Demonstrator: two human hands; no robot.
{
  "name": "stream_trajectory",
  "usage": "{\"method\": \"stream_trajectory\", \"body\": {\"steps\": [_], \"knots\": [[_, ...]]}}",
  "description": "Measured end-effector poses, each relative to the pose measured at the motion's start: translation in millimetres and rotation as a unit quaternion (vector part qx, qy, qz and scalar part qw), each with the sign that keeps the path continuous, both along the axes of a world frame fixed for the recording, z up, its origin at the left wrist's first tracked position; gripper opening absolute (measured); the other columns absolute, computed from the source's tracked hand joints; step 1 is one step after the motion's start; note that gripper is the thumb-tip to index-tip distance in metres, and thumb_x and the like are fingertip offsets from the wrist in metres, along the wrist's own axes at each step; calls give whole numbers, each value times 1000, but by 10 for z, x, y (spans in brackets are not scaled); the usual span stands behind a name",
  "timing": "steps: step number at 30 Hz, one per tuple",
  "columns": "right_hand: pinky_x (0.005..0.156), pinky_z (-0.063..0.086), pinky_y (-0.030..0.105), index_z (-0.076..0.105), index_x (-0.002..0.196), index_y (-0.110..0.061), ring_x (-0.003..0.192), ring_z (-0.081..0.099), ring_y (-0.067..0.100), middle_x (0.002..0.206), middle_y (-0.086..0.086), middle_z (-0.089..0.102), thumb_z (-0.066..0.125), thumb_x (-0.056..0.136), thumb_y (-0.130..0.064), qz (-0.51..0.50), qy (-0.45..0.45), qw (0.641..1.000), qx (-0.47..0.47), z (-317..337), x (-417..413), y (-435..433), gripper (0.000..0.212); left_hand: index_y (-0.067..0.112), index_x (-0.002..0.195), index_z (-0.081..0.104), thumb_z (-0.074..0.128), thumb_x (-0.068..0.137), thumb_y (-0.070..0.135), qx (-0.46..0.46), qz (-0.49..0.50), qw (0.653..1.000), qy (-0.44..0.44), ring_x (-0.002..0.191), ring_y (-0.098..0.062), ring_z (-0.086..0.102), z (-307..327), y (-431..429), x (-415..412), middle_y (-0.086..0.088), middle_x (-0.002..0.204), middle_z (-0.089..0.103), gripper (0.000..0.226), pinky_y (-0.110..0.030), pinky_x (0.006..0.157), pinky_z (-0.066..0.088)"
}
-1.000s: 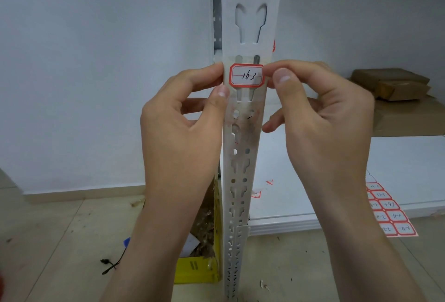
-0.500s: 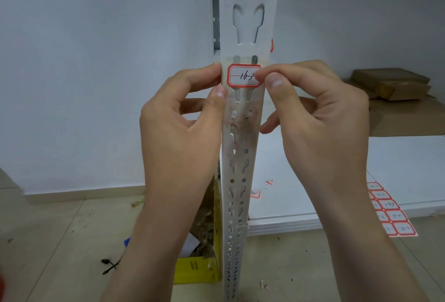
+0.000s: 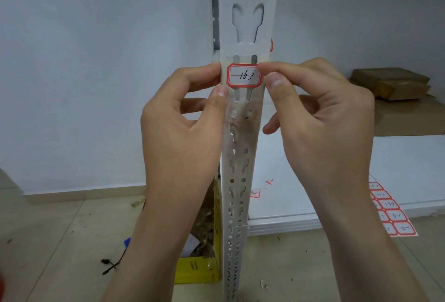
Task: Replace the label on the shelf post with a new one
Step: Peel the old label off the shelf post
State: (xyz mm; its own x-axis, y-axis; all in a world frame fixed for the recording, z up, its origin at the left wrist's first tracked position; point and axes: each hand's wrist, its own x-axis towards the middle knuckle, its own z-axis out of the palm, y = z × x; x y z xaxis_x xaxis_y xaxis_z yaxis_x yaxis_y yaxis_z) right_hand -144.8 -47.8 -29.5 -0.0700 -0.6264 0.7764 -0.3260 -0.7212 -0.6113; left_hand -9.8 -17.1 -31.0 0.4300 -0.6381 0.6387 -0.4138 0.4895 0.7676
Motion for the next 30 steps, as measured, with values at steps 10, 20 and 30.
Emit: {"method": "stream_trajectory", "body": {"steps": [10, 20, 30], "knots": [[57, 57, 37, 77, 117, -22, 55, 66, 23, 100, -5, 72, 64, 103, -18, -3, -4, 1000, -6, -24, -1, -17, 19, 45, 108, 66, 67, 99, 21, -3, -3, 1000, -4, 95, -6, 74, 5, 3, -2, 25, 104, 74, 26, -24, 71, 64], [57, 55, 44, 76, 109, -28, 57, 66, 29, 99, -8, 73, 64, 103, -18, 5, -18, 1000, -8, -23, 5, -24, 17, 45, 108, 67, 67, 100, 20, -4, -8, 1000, -1, 95, -6, 74, 7, 0, 1, 25, 104, 75, 26, -21, 70, 64], [55, 54, 41, 74, 104, -29, 56, 67, 25, 100, -6, 72, 65, 102, -18, 7, 0, 1000, -12, -18, -1, -26, 15, 46, 108, 66, 66, 100, 19, -5, -11, 1000, -3, 95, -6, 74, 5, -1, 6, 25, 104, 74, 28, -22, 71, 64]]}}
